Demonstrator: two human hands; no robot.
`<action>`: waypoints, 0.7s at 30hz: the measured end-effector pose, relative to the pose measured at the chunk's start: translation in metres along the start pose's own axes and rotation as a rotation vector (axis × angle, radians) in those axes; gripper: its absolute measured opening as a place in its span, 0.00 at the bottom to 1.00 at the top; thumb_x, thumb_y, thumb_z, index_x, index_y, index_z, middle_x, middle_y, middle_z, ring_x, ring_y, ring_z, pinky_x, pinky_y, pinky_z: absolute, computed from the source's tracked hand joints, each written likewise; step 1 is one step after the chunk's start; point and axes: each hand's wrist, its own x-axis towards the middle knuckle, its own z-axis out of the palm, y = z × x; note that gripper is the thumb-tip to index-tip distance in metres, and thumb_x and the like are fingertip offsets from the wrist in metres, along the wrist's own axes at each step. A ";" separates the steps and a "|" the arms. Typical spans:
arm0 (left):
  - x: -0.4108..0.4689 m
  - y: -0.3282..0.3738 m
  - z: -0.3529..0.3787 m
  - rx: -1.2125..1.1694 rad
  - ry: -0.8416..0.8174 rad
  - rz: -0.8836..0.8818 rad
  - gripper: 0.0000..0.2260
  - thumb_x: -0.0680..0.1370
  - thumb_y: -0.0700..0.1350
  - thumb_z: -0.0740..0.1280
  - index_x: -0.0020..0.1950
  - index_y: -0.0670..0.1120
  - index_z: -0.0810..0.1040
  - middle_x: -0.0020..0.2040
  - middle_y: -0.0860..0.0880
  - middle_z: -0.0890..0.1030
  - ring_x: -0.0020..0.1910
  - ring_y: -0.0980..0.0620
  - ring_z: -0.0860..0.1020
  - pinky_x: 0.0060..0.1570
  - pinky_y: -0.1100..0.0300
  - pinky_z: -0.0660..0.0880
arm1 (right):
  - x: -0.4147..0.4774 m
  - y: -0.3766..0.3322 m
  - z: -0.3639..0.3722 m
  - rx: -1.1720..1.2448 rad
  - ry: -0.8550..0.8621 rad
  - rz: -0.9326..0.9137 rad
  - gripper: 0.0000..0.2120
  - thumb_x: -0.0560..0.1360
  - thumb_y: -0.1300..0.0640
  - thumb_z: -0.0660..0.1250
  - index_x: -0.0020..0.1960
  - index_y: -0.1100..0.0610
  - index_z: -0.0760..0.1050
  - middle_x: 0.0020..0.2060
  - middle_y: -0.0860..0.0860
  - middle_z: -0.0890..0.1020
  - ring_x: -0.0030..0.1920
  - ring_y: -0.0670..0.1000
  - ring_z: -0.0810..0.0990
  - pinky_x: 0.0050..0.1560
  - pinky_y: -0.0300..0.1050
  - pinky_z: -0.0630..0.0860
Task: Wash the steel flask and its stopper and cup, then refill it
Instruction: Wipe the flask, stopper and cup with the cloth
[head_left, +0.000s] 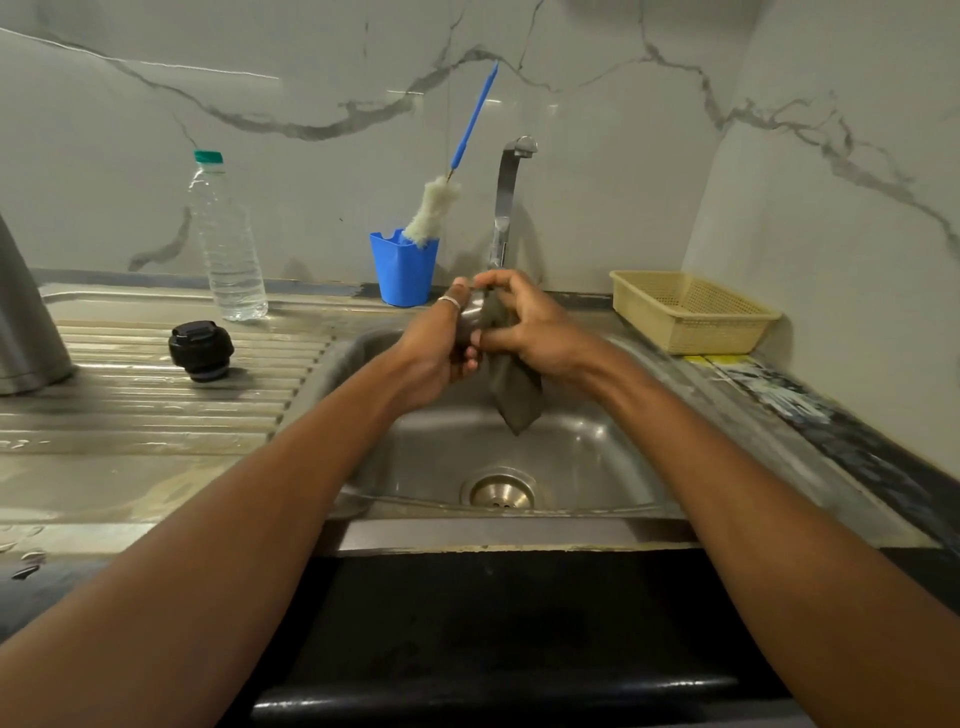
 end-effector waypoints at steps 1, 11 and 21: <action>0.000 0.000 -0.004 -0.042 0.011 -0.046 0.17 0.85 0.61 0.57 0.53 0.49 0.77 0.35 0.50 0.79 0.25 0.58 0.72 0.23 0.63 0.72 | 0.000 0.000 0.002 -0.157 -0.060 -0.052 0.29 0.74 0.75 0.69 0.70 0.59 0.65 0.54 0.54 0.79 0.46 0.47 0.82 0.44 0.38 0.81; -0.003 -0.006 -0.009 0.468 -0.041 0.327 0.22 0.83 0.59 0.63 0.75 0.54 0.69 0.60 0.50 0.79 0.52 0.50 0.83 0.38 0.56 0.83 | 0.001 -0.002 -0.012 0.297 0.233 0.176 0.27 0.77 0.67 0.70 0.74 0.62 0.67 0.48 0.55 0.84 0.41 0.47 0.84 0.37 0.40 0.80; 0.000 0.000 -0.010 0.104 0.136 0.058 0.17 0.86 0.56 0.54 0.47 0.47 0.73 0.38 0.45 0.77 0.31 0.52 0.72 0.30 0.58 0.72 | -0.003 -0.006 0.004 -0.526 -0.093 -0.024 0.43 0.74 0.71 0.69 0.81 0.59 0.49 0.65 0.52 0.78 0.56 0.48 0.80 0.51 0.36 0.78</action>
